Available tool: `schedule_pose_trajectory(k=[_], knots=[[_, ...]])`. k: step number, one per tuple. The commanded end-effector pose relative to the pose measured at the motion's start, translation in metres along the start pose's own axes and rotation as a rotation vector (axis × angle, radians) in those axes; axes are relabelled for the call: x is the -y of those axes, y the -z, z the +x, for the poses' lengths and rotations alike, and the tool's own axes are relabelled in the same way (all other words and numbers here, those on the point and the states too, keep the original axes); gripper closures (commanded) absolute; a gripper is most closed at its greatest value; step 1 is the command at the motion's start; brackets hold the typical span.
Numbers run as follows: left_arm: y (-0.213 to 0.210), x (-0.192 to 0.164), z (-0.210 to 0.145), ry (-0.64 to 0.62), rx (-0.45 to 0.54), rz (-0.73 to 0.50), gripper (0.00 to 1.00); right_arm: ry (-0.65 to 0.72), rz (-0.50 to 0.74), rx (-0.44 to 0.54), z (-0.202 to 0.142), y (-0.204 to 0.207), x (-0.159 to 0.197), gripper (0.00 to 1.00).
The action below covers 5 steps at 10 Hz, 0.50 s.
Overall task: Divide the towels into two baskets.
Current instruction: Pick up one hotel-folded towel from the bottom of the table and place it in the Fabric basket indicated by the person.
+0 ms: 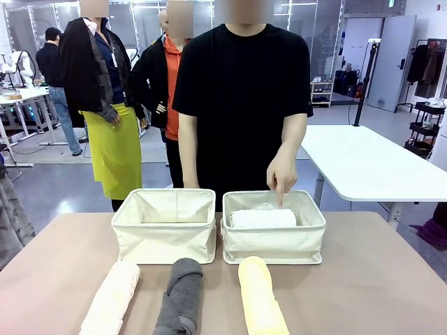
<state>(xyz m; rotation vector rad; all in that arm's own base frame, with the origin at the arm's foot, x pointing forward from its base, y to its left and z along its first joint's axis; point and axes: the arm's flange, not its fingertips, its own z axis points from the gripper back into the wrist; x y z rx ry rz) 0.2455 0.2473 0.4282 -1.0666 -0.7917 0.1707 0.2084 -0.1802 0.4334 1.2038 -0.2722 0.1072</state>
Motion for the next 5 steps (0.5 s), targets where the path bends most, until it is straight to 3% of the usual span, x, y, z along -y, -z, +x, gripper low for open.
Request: schedule_pose_trajectory(k=[1, 5], knots=[[-0.0023, -0.0009, 0.0007, 0.011, 0.016, -0.023, 0.0, -0.023, 0.008, 0.012, 0.0013, -0.0001, 0.0005, 0.0], [-0.0023, -0.0009, 0.0007, 0.011, 0.016, -0.023, 0.0, -0.023, 0.008, 0.012, 0.0013, -0.0001, 0.0005, 0.0]])
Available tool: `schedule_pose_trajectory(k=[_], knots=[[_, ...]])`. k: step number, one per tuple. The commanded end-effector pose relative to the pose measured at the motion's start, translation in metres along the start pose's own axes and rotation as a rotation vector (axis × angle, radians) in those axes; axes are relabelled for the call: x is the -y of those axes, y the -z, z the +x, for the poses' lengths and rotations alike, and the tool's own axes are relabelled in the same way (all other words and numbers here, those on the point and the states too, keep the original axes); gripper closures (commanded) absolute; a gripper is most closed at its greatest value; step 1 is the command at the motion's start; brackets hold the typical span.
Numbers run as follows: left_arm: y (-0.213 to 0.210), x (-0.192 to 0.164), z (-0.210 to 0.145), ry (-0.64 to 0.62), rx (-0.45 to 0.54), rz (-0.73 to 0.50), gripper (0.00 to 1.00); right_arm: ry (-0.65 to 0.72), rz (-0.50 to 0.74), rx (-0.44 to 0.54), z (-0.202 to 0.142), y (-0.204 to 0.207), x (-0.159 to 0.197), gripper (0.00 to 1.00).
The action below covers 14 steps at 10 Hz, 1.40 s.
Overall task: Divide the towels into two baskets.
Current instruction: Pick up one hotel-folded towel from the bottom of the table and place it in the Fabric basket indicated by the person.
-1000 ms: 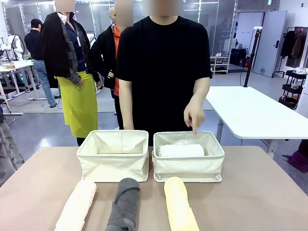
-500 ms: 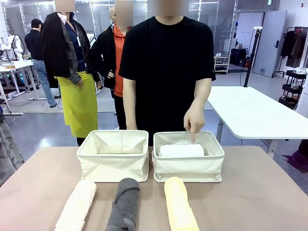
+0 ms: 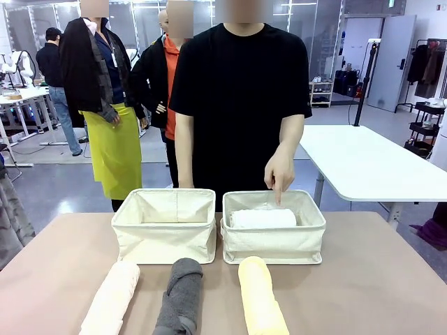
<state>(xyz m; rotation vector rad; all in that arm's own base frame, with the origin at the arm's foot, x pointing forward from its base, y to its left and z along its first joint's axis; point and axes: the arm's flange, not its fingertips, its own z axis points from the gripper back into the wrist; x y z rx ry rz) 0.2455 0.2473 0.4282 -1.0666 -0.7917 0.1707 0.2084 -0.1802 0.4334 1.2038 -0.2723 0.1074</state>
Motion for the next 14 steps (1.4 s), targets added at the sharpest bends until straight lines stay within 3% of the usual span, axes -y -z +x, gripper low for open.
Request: schedule_pose_trajectory(k=[1, 4, 6, 9, 11, 14], knots=[[-0.002, -0.001, 0.001, 0.011, 0.016, -0.023, 0.0, -0.023, 0.008, 0.012, 0.001, 0.0, 0.0, 0.0], [-0.002, -0.001, 0.001, 0.011, 0.016, -0.023, 0.0, 0.002, -0.034, -0.069, 0.011, 0.012, -0.018, 0.0], [-0.002, -0.001, 0.001, 0.011, 0.016, -0.023, 0.0, 0.085, -0.147, -0.122, 0.028, 0.043, -0.054, 0.0], [-0.002, -0.001, 0.001, 0.011, 0.016, -0.023, 0.0, 0.226, -0.212, -0.259, 0.076, 0.124, -0.104, 0.0], [-0.002, -0.001, 0.001, 0.011, 0.016, -0.023, 0.0, 0.269, -0.339, -0.337, 0.096, 0.192, -0.119, 0.0], [-0.002, -0.001, 0.001, 0.011, 0.016, -0.023, 0.0, 0.237, -0.58, -0.375, 0.114, 0.281, -0.121, 0.0]])
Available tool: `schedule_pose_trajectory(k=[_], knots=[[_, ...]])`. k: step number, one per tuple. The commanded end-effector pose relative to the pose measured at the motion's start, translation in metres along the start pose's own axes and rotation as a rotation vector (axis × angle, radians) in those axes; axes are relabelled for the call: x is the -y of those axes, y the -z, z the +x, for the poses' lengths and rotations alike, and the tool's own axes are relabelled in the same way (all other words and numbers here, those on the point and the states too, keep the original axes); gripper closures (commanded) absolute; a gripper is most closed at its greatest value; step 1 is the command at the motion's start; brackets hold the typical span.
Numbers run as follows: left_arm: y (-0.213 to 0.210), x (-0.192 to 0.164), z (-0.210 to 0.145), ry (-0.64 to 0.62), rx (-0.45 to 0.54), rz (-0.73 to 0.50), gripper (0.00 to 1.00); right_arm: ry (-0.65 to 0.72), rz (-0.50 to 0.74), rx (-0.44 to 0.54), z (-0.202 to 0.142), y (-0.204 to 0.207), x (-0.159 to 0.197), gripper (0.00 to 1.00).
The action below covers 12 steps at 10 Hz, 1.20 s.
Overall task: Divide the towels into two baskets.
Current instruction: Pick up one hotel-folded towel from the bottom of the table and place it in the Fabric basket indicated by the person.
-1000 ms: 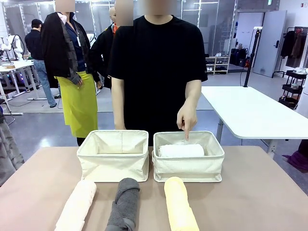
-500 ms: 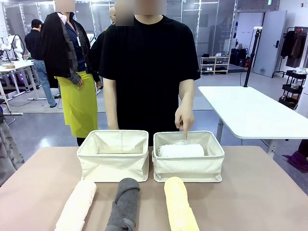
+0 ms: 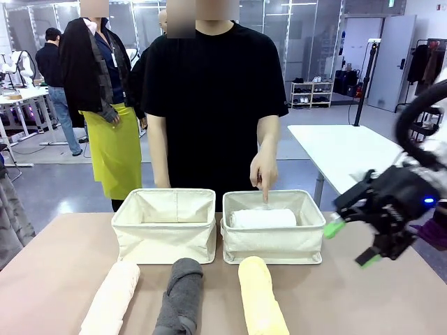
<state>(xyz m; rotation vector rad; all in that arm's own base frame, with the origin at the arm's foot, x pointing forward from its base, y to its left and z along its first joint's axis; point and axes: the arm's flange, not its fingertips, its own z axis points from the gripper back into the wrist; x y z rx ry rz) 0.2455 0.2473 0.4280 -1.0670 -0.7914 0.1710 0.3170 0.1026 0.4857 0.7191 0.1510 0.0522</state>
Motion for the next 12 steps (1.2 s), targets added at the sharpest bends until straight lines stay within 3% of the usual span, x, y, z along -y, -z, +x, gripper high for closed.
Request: schedule_pose_trajectory(k=[1, 3, 6, 7, 8, 12], knots=[[-0.002, -0.001, 0.001, 0.011, 0.016, -0.023, 0.0, 0.022, -0.172, 0.0, 0.034, 0.031, -0.02, 0.0], [-0.002, -0.001, 0.001, 0.011, 0.016, -0.023, 0.0, -0.002, -0.292, 0.079, 0.064, 0.072, -0.041, 0.0], [-0.002, -0.001, 0.001, 0.011, 0.016, -0.023, 0.0, -0.054, -0.491, 0.148, 0.069, 0.131, -0.058, 0.0], [-0.002, -0.001, 0.001, 0.011, 0.016, -0.023, 0.0, -0.047, -0.462, 0.165, 0.065, 0.13, -0.059, 0.0], [-0.002, -0.001, 0.001, 0.011, 0.016, -0.023, 0.0, -0.095, -0.403, 0.11, 0.068, 0.121, -0.053, 0.0], [-0.002, -0.001, 0.001, 0.011, 0.016, -0.023, 0.0, -0.095, -0.403, 0.11, 0.068, 0.121, -0.053, 0.0]])
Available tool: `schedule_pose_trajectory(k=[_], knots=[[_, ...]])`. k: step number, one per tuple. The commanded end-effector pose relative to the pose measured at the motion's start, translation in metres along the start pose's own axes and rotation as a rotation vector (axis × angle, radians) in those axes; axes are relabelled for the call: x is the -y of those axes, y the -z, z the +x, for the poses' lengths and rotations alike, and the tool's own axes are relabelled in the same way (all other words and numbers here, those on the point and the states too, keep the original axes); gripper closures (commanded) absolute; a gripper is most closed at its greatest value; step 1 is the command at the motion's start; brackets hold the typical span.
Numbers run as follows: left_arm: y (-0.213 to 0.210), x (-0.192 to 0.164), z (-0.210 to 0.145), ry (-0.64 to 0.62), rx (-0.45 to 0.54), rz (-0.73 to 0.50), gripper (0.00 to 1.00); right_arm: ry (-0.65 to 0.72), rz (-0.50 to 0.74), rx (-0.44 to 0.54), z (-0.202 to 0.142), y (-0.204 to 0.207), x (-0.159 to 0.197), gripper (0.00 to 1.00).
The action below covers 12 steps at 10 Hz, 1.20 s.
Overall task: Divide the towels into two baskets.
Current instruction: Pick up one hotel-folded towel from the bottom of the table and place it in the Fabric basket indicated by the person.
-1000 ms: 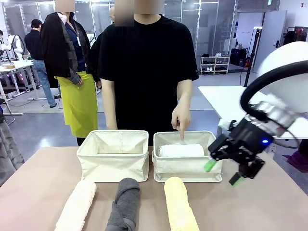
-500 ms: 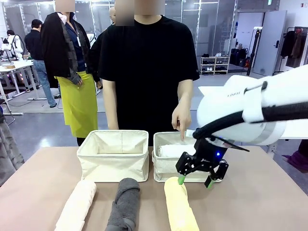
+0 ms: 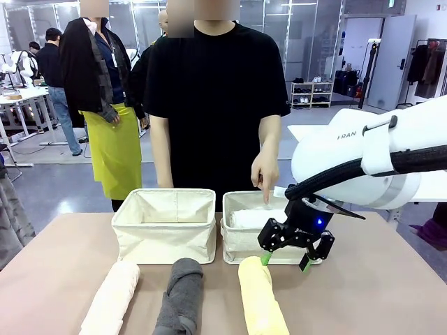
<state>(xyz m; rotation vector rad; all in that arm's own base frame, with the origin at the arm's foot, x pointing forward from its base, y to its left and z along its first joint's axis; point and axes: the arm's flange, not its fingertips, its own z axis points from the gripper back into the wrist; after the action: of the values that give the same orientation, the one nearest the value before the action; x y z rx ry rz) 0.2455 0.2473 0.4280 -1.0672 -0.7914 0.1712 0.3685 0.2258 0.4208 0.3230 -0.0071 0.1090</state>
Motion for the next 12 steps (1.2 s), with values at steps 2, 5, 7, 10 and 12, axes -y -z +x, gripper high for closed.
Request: schedule_pose_trajectory(k=[2, 5, 7, 10, 12], knots=[[-0.002, -0.001, 0.001, 0.011, 0.016, -0.023, 0.0, -0.015, -0.112, -0.03, 0.0, 0.012, -0.012, 0.0], [-0.002, -0.001, 0.001, 0.011, 0.016, -0.023, 0.0, -0.038, -0.182, -0.051, 0.012, 0.048, -0.048, 0.0], [-0.002, -0.001, 0.001, 0.011, 0.016, -0.023, 0.0, 0.002, -0.192, -0.051, 0.015, 0.063, -0.055, 0.0], [-0.002, -0.001, 0.001, 0.011, 0.016, -0.023, 0.0, 0.017, -0.288, -0.048, 0.022, 0.094, -0.069, 0.0], [-0.002, -0.001, 0.001, 0.011, 0.016, -0.023, 0.0, 0.024, -0.293, -0.023, 0.024, 0.108, -0.074, 0.0]])
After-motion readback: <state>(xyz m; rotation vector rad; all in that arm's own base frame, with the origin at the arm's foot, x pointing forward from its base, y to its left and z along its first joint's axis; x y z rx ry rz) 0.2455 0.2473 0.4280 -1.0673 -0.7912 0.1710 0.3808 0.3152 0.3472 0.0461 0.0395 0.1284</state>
